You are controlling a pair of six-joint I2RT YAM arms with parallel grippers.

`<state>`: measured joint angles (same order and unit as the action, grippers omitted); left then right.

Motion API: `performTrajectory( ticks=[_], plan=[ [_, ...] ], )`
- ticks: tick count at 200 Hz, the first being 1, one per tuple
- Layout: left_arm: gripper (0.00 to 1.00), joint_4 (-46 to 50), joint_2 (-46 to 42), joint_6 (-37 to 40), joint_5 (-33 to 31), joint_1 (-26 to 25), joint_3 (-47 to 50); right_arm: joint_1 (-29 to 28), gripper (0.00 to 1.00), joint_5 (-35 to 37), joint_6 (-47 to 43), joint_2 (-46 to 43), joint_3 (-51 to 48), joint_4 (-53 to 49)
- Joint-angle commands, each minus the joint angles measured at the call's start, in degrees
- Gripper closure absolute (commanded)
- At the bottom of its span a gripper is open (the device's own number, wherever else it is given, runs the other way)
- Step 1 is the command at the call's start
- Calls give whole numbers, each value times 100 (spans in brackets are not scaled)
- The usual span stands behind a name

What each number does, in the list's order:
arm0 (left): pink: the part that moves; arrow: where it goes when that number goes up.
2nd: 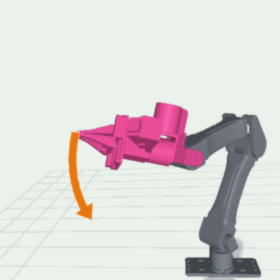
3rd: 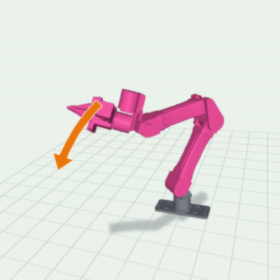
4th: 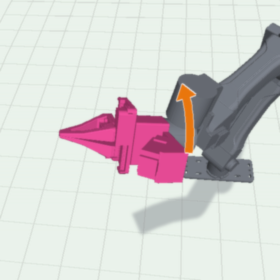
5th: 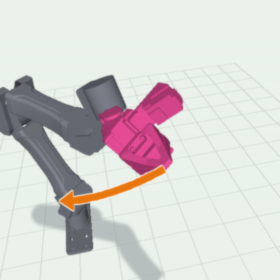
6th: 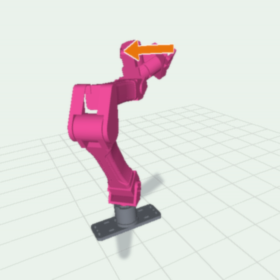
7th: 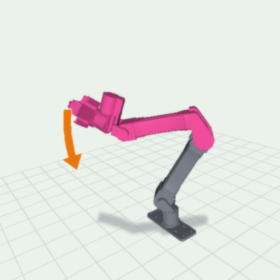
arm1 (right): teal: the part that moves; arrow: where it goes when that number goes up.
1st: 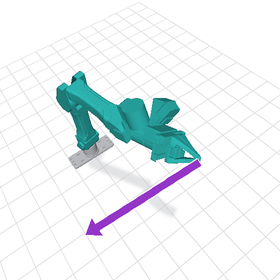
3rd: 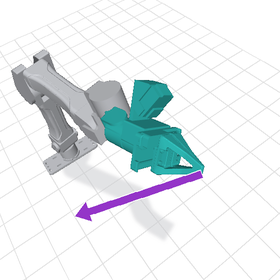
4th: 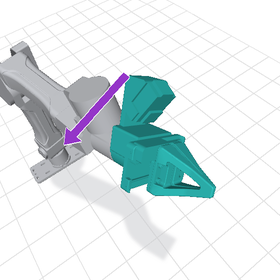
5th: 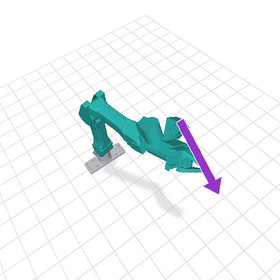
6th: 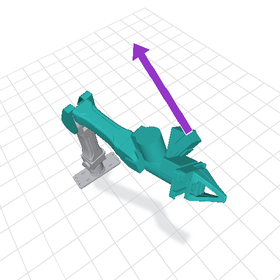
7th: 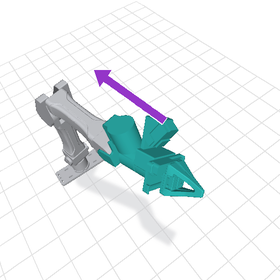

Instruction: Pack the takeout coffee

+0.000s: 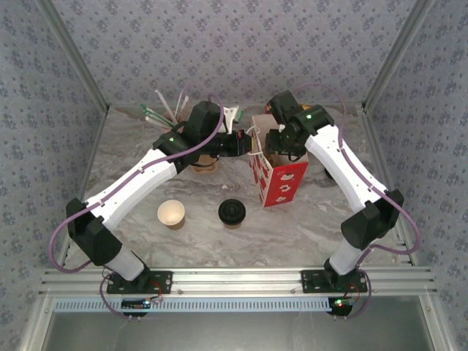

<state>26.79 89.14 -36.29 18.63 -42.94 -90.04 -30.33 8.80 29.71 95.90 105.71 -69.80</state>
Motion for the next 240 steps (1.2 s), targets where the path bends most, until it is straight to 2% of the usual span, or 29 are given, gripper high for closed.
performTrajectory(
  ticks=[1, 16, 66, 115, 183, 240],
  plan=[
    [100, -37, -64, 84, -9, -39, 39, -116, 44, 336, -206, -58, 345, -247],
    [100, -10, -58, 105, -26, -29, 33, -140, 49, 350, -274, 18, 447, -280],
    [100, 85, -64, 145, -13, 75, 6, -157, 76, 53, -545, 557, 925, -440],
    [100, 159, -59, 201, 15, 119, -61, -176, 81, -111, -598, 924, 998, -635],
    [100, 359, 20, 333, 205, 322, -310, 15, 89, -440, -686, 922, 311, -338],
    [100, 272, 34, 214, 290, 308, -237, 53, 90, -548, -625, 1032, 170, -316]
  ],
)
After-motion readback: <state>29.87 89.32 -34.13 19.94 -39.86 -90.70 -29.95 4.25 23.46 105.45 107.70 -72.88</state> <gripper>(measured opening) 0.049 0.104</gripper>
